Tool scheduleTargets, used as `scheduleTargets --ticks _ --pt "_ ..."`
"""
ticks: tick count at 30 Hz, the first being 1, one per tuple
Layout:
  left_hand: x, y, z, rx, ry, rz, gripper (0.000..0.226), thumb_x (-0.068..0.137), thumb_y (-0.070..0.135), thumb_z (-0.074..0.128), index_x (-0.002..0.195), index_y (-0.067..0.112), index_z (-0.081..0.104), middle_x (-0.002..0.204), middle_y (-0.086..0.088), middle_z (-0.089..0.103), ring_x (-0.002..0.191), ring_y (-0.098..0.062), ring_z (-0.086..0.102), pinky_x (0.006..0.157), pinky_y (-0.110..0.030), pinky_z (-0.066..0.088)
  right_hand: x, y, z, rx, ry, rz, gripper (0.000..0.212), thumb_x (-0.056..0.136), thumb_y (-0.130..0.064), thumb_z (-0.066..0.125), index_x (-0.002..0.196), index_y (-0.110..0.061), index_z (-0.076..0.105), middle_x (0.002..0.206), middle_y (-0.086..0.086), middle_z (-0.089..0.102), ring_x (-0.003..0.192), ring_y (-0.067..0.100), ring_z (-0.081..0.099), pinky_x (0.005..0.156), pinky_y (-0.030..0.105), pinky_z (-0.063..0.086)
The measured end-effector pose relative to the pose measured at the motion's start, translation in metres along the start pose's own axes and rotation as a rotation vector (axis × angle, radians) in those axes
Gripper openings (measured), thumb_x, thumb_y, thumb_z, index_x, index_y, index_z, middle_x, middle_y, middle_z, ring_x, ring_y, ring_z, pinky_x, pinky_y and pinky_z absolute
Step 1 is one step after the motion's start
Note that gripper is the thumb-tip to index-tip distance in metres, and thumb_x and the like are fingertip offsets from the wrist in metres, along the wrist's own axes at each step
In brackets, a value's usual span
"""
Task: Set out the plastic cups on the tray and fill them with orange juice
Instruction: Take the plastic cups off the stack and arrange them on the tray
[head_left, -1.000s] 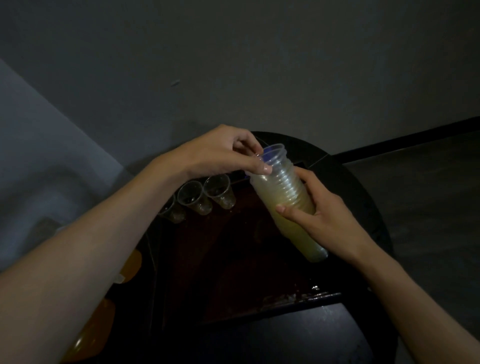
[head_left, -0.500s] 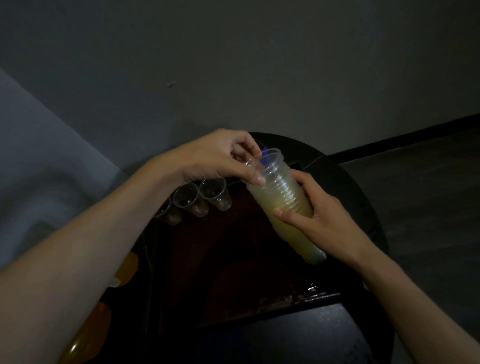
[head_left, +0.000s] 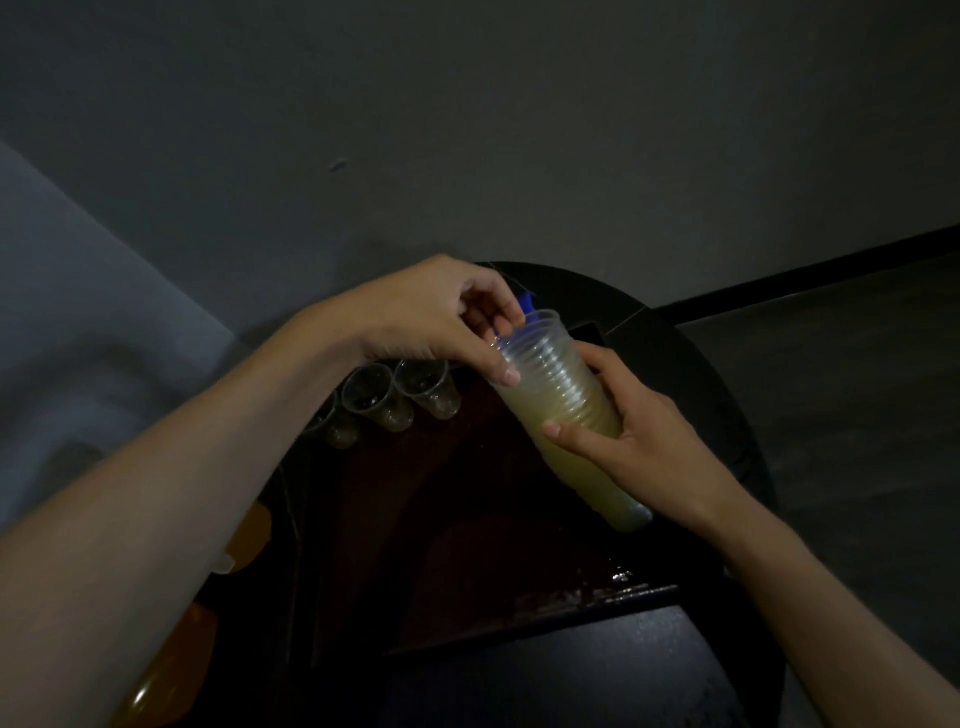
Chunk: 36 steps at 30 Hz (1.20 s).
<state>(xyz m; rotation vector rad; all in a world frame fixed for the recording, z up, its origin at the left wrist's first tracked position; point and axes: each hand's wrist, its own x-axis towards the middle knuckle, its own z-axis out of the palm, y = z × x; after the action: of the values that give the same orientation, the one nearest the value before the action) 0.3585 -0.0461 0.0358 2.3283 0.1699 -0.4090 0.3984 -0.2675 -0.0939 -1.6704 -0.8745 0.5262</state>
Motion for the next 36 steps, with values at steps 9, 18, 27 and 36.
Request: scheduleTargets --ticks 9,18,27,36 --pt "0.005 -0.001 0.002 0.019 -0.021 -0.027 0.056 0.060 0.022 0.096 0.109 0.017 0.068 0.103 -0.002 0.070 0.091 -0.011 0.068 0.079 -0.024 0.055 0.000 0.002 0.005 -0.125 0.006 -0.051 0.099 0.084 -0.046 0.067 0.148 -0.061 -0.007 0.142 -0.020 0.038 0.121 0.005 0.050 0.101 0.035 0.046" --pt "0.005 -0.005 -0.001 0.058 -0.075 -0.052 0.062 0.056 0.025 0.096 0.108 0.018 0.063 0.105 -0.004 0.072 0.100 -0.020 0.072 0.088 -0.036 0.060 -0.003 0.004 0.004 -0.199 -0.027 -0.096 0.088 0.077 -0.062 0.058 0.146 -0.062 0.004 0.141 -0.012 0.043 0.115 0.008 0.054 0.093 0.043 0.052" --pt "-0.008 -0.027 -0.054 -0.259 0.318 0.040 0.067 0.044 0.043 0.096 0.103 0.021 0.072 0.104 -0.002 0.066 0.093 -0.013 0.062 0.076 -0.030 0.048 -0.005 0.012 -0.020 -0.184 0.121 -0.057 0.092 0.081 -0.051 0.067 0.150 -0.057 0.007 0.135 -0.014 0.050 0.109 -0.003 0.056 0.092 0.028 0.050" --pt "0.026 -0.073 0.000 0.269 0.496 -0.094 0.074 0.049 0.062 0.088 0.110 0.026 0.067 0.105 0.005 0.058 0.086 -0.004 0.057 0.078 -0.022 0.050 -0.003 0.011 -0.033 -0.021 0.322 -0.025 0.091 0.079 -0.050 0.064 0.151 -0.053 0.009 0.130 -0.023 0.051 0.111 -0.015 0.054 0.083 0.002 0.045"
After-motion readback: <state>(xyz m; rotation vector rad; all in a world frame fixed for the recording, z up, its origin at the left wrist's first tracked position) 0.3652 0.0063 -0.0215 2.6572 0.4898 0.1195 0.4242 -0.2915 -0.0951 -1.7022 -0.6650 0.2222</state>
